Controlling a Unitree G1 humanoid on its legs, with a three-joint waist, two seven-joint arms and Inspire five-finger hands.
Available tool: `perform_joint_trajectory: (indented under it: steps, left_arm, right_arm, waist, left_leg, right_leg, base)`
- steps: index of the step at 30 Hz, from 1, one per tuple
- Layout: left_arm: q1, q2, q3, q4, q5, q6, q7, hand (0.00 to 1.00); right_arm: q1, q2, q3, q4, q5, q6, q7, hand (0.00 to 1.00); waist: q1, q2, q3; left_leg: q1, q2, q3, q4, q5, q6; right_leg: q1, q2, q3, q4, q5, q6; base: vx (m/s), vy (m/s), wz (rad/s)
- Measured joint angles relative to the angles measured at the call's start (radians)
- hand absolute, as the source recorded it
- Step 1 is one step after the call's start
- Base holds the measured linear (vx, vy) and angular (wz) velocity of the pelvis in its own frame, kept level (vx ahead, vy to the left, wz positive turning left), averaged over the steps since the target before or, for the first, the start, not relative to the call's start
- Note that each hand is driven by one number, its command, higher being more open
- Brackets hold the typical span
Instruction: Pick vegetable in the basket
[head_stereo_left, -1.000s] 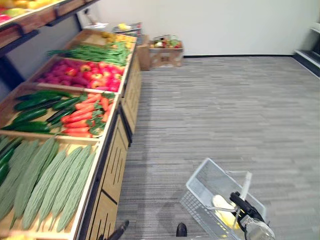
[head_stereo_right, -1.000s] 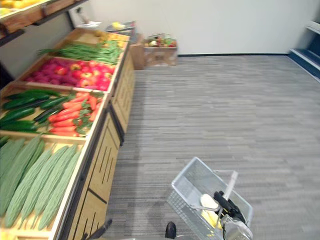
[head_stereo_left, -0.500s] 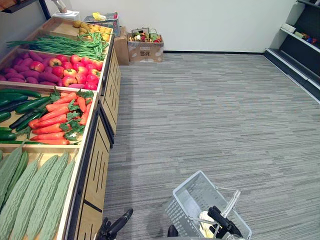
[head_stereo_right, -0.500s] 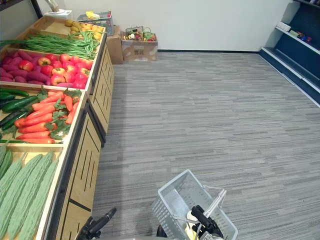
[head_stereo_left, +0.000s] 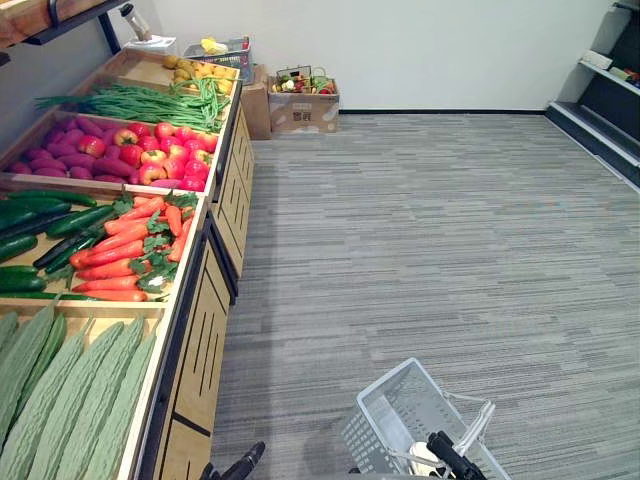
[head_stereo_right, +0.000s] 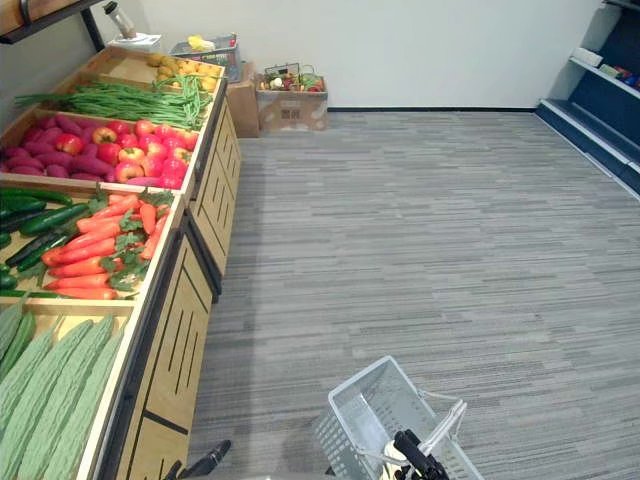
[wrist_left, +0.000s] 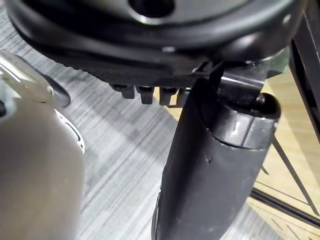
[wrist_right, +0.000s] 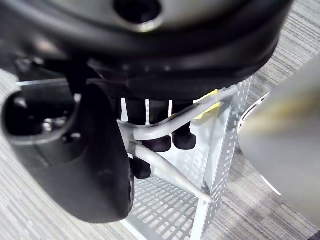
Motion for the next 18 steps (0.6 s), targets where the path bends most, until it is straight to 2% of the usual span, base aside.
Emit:
perform_joint_trajectory:
  steps: [4, 8, 9, 10, 11, 13, 14, 15, 17, 18]
  left_arm:
    - [-0.002, 0.01, -0.008, 0.003, 0.0, -0.001, -0.005, 1.0]
    - [-0.002, 0.016, -0.011, -0.002, -0.001, 0.0, -0.004, 1.0]
    - [-0.007, 0.021, -0.03, -0.011, -0.001, 0.001, -0.004, 1.0]
    - [-0.011, 0.021, -0.035, -0.011, 0.0, 0.002, -0.005, 1.0]
    - [-0.003, 0.026, -0.035, -0.01, 0.002, 0.004, -0.003, 1.0]
    - [0.01, 0.036, -0.032, -0.011, 0.007, 0.004, -0.002, 1.0]
    - [0.017, 0.046, -0.025, -0.011, 0.007, 0.004, -0.002, 1.0]
    - [0.02, 0.049, -0.021, -0.009, 0.007, 0.006, -0.001, 1.0]
    - [0.021, 0.041, 0.011, -0.01, 0.008, 0.014, -0.003, 1.0]
    - [0.02, 0.042, 0.011, -0.01, 0.011, 0.014, -0.003, 1.0]
  right_arm:
    - [-0.028, -0.017, 0.0, 0.042, -0.002, -0.004, 0.01, 0.0]
    - [-0.061, -0.015, 0.0, 0.062, -0.002, -0.005, 0.012, 0.0]
    - [-0.081, -0.015, 0.0, 0.061, -0.002, -0.018, 0.015, 0.0]
    - [-0.085, -0.011, 0.0, 0.059, 0.0, -0.028, 0.015, 0.0]
    - [-0.079, -0.005, -0.004, 0.054, 0.003, -0.045, 0.011, 0.0]
    - [-0.062, -0.011, -0.042, 0.046, 0.004, -0.048, 0.009, 0.0]
    - [-0.057, -0.008, -0.043, 0.048, 0.003, -0.047, 0.008, 0.0]
    - [-0.055, -0.004, -0.043, 0.048, 0.003, -0.046, 0.008, 0.0]
    - [-0.045, 0.013, -0.065, 0.043, 0.005, -0.047, 0.005, 0.0]
    - [-0.032, 0.024, -0.095, 0.037, 0.02, -0.042, 0.005, 0.0]
  waist:
    - [0.0, -0.004, 0.001]
    - [0.004, -0.006, 0.019]
    - [0.004, -0.001, 0.043]
    - [0.012, -0.002, 0.064]
    - [0.013, -0.005, 0.072]
    - [0.011, -0.019, 0.074]
    - [0.014, -0.04, 0.076]
    - [0.014, -0.049, 0.076]
    - [0.012, -0.058, 0.081]
    - [0.01, -0.058, 0.084]
  left_leg:
    - [-0.004, -0.021, 0.0, 0.015, 0.0, 0.001]
    - [-0.02, -0.024, 0.0, 0.033, -0.016, 0.028]
    - [-0.034, -0.021, -0.003, 0.043, -0.047, 0.059]
    - [-0.038, -0.02, -0.003, 0.058, -0.052, 0.068]
    - [-0.035, -0.027, -0.011, 0.074, -0.056, 0.075]
    - [-0.022, -0.035, -0.042, 0.09, -0.065, 0.085]
    - [-0.018, -0.044, -0.057, 0.09, -0.073, 0.09]
    - [-0.02, -0.045, -0.063, 0.088, -0.074, 0.089]
    - [-0.016, -0.044, -0.089, 0.08, -0.075, 0.089]
    - [0.01, -0.041, -0.112, 0.072, -0.076, 0.09]
  right_leg:
    - [-0.004, -0.018, 0.017, 0.001, 0.015, 0.017]
    - [-0.057, -0.031, 0.015, 0.103, -0.003, 0.032]
    - [-0.139, -0.044, 0.003, 0.259, -0.047, 0.058]
    - [-0.191, -0.066, -0.01, 0.396, -0.079, 0.061]
    - [-0.255, -0.118, -0.051, 0.622, -0.139, 0.035]
    - [-0.275, -0.185, -0.072, 0.813, -0.147, 0.044]
    - [-0.268, -0.203, -0.069, 0.823, -0.141, 0.06]
    - [-0.267, -0.208, -0.072, 0.826, -0.142, 0.059]
    - [-0.274, -0.213, -0.074, 0.862, -0.14, 0.061]
    - [-0.287, -0.215, -0.075, 0.896, -0.167, 0.077]
  base:
    - [-0.05, 0.099, -0.14]
    - [-0.16, 0.113, -0.01]
    - [-0.29, 0.163, 0.11]
    - [-0.32, 0.182, 0.25]
    - [-0.16, 0.113, 0.26]
    - [-0.05, 0.056, 0.41]
    - [0.0, -0.002, 0.36]
    - [0.0, -0.049, 0.22]
    - [0.03, -0.086, 0.31]
    - [0.08, -0.096, 0.45]
